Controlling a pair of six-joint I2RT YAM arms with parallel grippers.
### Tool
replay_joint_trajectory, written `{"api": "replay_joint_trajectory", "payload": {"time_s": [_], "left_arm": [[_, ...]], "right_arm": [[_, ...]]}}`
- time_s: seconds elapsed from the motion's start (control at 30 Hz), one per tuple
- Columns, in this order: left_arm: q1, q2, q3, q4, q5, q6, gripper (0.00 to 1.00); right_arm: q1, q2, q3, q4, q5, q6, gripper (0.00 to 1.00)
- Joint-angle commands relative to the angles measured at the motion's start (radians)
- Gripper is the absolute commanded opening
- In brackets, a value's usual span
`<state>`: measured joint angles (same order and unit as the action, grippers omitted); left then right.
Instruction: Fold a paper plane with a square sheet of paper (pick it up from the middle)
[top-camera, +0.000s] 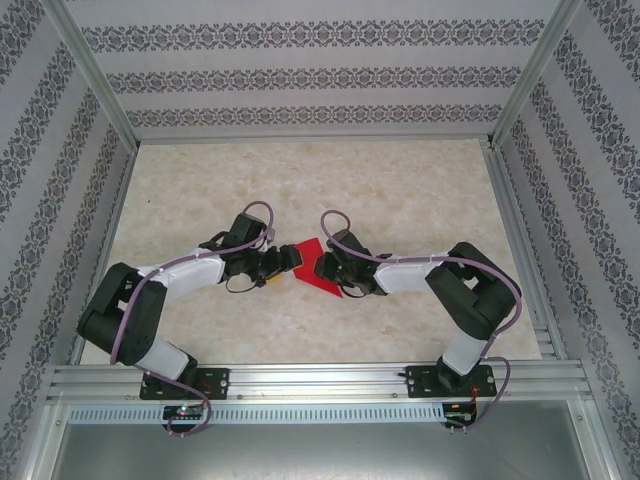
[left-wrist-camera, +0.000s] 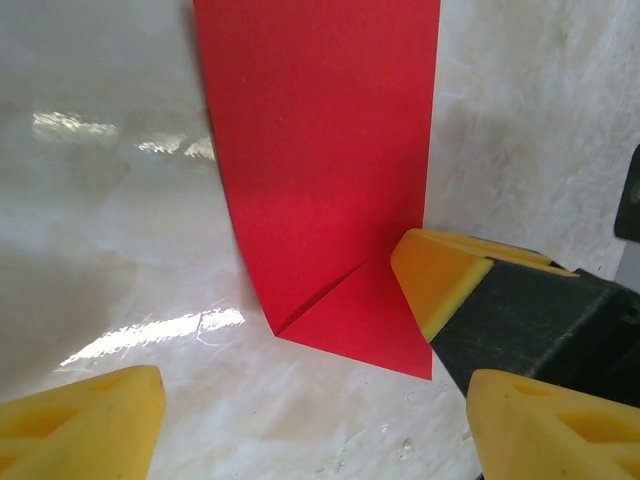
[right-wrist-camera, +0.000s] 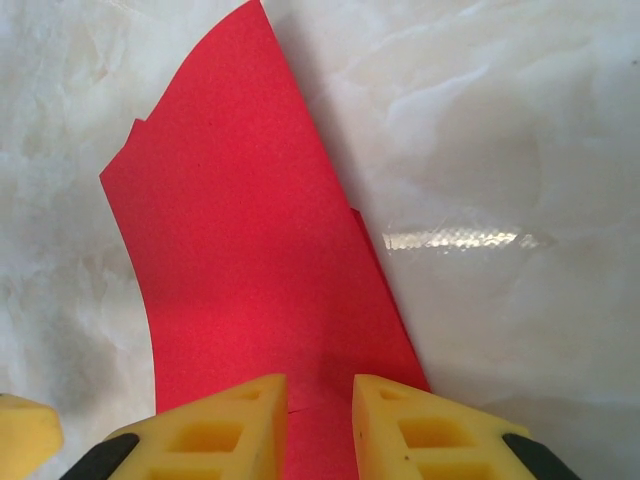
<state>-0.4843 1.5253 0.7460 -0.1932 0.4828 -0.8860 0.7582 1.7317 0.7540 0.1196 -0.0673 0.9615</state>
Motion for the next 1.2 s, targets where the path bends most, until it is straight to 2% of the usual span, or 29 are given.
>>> {"api": "replay_joint_trajectory", "payload": {"time_s": [0.0,0.3,0.5,0.8,1.17], "left_arm": [[-0.022,0.023,0.017,0.067,0.008,-0.039,0.75],[-0.044,0.077,0.022,0.124,0.021,-0.093,0.67],[-0.056,0.116,0.028,0.165,0.033,-0.119,0.63],[-0.062,0.15,0.043,0.199,0.046,-0.131,0.48],[-0.064,0.172,0.048,0.229,0.052,-0.133,0.47]], "right_arm": [[-0.021,0.018,-0.043,0.055,-0.027,0.052,0.25],[-0.054,0.032,-0.123,0.197,-0.101,0.131,0.26],[-0.059,0.04,-0.134,0.217,-0.115,0.14,0.26],[-0.062,0.039,-0.144,0.225,-0.121,0.139,0.26],[-0.064,0.025,-0.147,0.226,-0.124,0.128,0.27]]}}
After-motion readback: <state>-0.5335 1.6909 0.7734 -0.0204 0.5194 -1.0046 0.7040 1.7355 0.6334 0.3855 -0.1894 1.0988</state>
